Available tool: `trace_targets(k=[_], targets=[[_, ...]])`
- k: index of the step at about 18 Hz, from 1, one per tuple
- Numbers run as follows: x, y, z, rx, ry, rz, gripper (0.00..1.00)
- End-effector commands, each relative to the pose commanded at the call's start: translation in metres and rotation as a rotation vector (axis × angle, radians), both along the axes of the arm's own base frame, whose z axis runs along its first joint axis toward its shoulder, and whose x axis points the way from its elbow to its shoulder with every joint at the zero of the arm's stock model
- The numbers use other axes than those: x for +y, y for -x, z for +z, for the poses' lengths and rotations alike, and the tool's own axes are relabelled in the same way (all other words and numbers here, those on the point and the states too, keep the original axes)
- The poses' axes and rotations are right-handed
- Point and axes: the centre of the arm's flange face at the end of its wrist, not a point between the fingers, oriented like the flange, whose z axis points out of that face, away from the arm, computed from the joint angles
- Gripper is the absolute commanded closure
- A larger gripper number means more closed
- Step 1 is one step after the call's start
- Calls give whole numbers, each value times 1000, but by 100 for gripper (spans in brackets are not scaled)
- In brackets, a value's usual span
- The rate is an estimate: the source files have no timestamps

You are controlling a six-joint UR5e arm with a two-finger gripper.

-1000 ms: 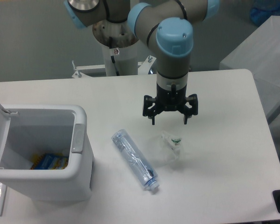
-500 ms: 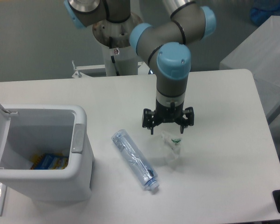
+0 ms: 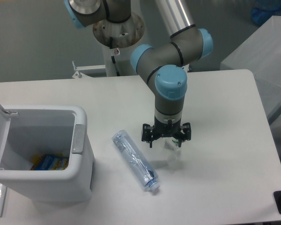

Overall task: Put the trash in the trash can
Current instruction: 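Close the gripper on the wrapper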

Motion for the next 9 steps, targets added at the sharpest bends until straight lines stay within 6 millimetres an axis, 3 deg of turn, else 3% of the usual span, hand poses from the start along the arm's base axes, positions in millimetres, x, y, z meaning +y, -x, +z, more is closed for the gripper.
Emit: trace_targets(k=[4, 6, 9], targets=[[0, 0, 2, 3, -2, -2, 46], [-1, 0, 4, 4, -5, 1, 65], [1, 2, 7, 9, -11, 3, 76]])
